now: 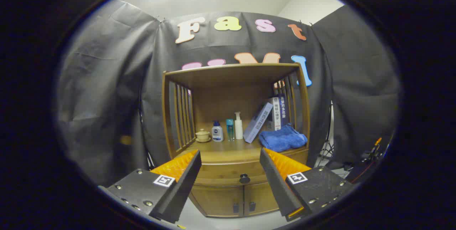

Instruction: Pull open the drawer, take out the items inside it, and place them on the countertop above the cabinet.

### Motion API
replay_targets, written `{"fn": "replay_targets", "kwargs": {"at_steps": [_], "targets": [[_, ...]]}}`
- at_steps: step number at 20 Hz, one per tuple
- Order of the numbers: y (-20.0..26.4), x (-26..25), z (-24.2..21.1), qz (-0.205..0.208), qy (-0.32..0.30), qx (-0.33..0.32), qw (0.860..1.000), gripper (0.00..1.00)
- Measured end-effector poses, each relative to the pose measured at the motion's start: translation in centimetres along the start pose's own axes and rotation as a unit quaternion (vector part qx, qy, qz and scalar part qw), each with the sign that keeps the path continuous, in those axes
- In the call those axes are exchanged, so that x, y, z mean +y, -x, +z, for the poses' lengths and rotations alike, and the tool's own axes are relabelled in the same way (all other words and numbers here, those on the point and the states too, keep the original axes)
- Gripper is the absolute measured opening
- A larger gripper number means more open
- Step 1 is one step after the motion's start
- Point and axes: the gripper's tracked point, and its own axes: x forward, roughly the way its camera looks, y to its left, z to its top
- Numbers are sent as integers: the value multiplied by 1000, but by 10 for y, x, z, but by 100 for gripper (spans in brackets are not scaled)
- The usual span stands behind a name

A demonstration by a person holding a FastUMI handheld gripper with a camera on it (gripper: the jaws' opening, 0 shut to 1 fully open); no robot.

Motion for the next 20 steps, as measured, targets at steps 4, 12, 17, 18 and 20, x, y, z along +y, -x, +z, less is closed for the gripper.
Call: {"fn": "replay_targets", "kwargs": {"at_steps": [4, 12, 17, 18, 20], "targets": [[-3, -1, -10, -1, 6, 6, 1000, 99], [-4, -3, -24, 3, 7, 12, 1000, 99], [-6, -1, -29, 4, 12, 13, 1000, 99], [-8, -1, -29, 4, 12, 13, 1000, 99], [-10, -1, -28, 4, 14, 9, 1000, 99]]}}
